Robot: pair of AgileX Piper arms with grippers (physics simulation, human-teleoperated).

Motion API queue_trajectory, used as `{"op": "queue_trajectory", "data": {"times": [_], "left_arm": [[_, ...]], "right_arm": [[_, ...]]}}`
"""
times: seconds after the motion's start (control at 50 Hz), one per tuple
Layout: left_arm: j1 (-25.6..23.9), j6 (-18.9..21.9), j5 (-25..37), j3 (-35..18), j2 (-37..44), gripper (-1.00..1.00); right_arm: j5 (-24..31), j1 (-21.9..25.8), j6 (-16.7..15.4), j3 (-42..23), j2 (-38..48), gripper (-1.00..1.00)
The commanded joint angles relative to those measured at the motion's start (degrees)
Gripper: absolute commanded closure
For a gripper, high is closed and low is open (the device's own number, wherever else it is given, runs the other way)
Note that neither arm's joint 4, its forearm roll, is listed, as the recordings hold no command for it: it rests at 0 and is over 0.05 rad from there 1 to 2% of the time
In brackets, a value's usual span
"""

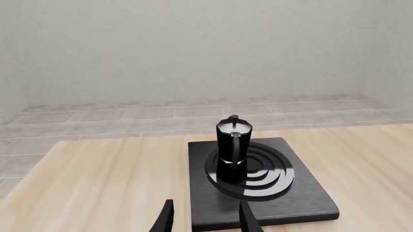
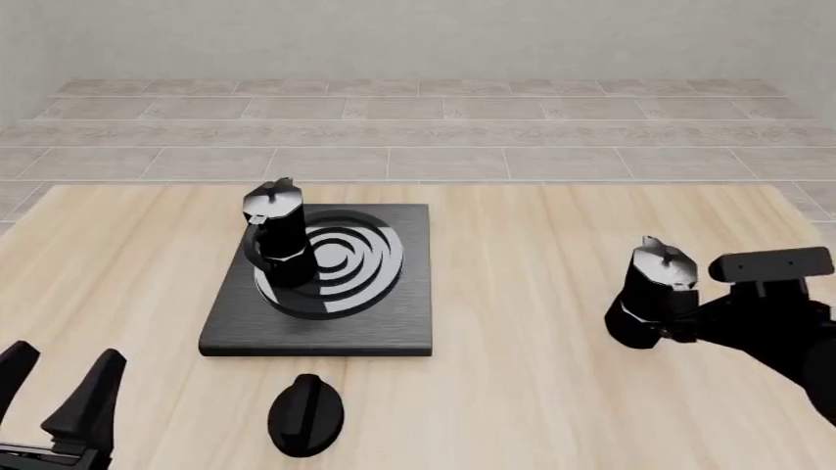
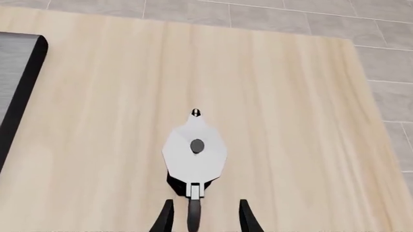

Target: Put both moka pots on the stove.

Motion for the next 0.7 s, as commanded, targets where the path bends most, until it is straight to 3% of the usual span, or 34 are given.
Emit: {"op": "queue_trajectory", "data": {"times": [0.02,0.7], "left_arm": [[0.0,0.1,0.1,-0.1,0.0,-1.0],[0.0,0.1,0.2,-0.1,0.0,-1.0]], "right_arm": [[-3.2,0.2,0.1,1.5,3.6,-1.0],[-8.4,-0.3,-0.3,2.1,10.4,-1.0]]}}
